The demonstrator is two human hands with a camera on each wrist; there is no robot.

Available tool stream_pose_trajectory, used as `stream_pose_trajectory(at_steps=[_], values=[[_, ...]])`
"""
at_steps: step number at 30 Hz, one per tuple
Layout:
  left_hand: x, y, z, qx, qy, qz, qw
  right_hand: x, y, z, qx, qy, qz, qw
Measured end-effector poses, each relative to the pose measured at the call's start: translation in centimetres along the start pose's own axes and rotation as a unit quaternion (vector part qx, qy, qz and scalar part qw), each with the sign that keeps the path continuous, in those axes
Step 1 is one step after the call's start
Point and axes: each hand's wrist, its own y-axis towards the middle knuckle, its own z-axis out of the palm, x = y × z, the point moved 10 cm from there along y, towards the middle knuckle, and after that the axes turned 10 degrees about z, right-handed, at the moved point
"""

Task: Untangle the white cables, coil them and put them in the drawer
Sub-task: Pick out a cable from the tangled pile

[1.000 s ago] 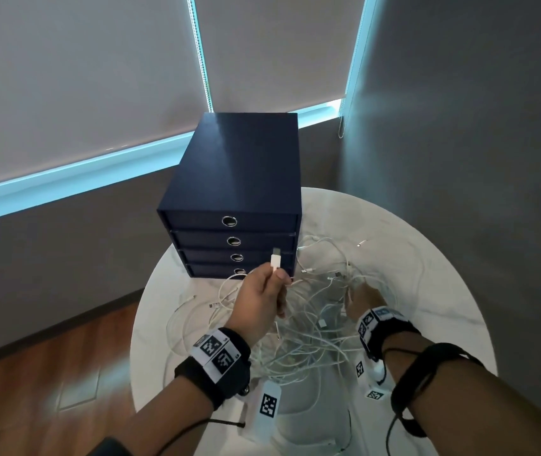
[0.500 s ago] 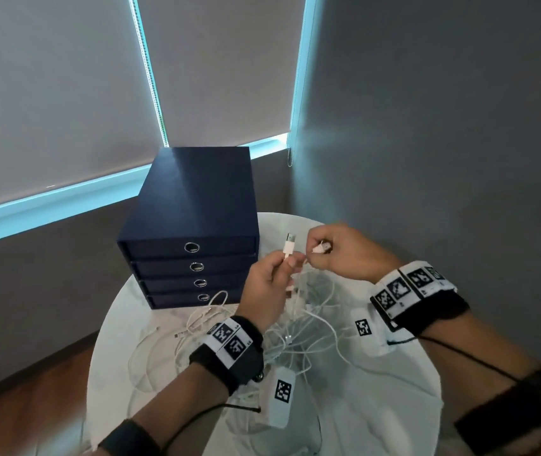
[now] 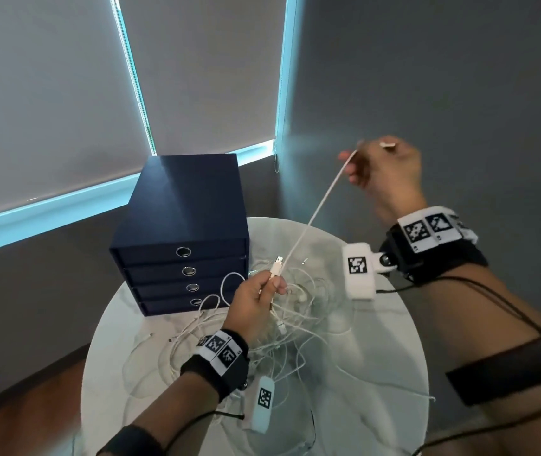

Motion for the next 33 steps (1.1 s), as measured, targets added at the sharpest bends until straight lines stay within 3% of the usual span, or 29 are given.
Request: stream_pose_trajectory(at_steps=[4,6,8,10,15,18,23,25,28,31,33], values=[[3.3,-0.6,-1.3,0.008,0.024,-0.060,0.998,3.0,1.2,-2.5,-0.058,0.117,-0.038,0.991],[4.0,-0.8,-1.8,-0.001,0.024,-0.088,0.996,3.0,1.1,-2.6,-0.047,0.126,-0.042,0.990],[3.4,-0.7,-2.2,-0.024,0.017,-0.089,0.996,1.7,0.6,-1.4,-0.005,0.058,-0.049,0.997],[1.9,-0.2,-2.3,-0.043,-0.009,-0.081,0.996,-0.6,-0.6,0.4,0.029,-0.091,-0.075,0.993],[-3.2,2.0,-2.0,-0.056,-0.071,-0.014,0.996,-11.5,-5.0,4.5,0.192,-0.363,-0.039,0.911],[-4.9,2.6,-2.0,-0.052,-0.080,0.014,0.995,-15.1,-6.8,5.0,0.232,-0.430,-0.025,0.872],[-3.9,2.3,-2.4,-0.047,-0.053,0.013,0.997,-15.4,-6.8,5.0,0.261,-0.431,0.002,0.864],[-2.6,1.8,-2.4,-0.029,-0.041,0.004,0.999,-14.3,-5.9,4.9,0.276,-0.378,0.050,0.882],[-0.6,0.9,-1.5,0.009,-0.026,-0.012,1.000,-10.5,-3.7,4.4,0.229,-0.275,0.092,0.929],[0.6,-0.1,-0.9,0.022,-0.021,-0.043,0.999,-5.0,-1.3,3.0,0.148,-0.151,0.073,0.975],[0.7,-0.4,-0.9,0.020,-0.007,-0.037,0.999,-2.1,-0.2,2.1,0.119,-0.116,0.055,0.985]])
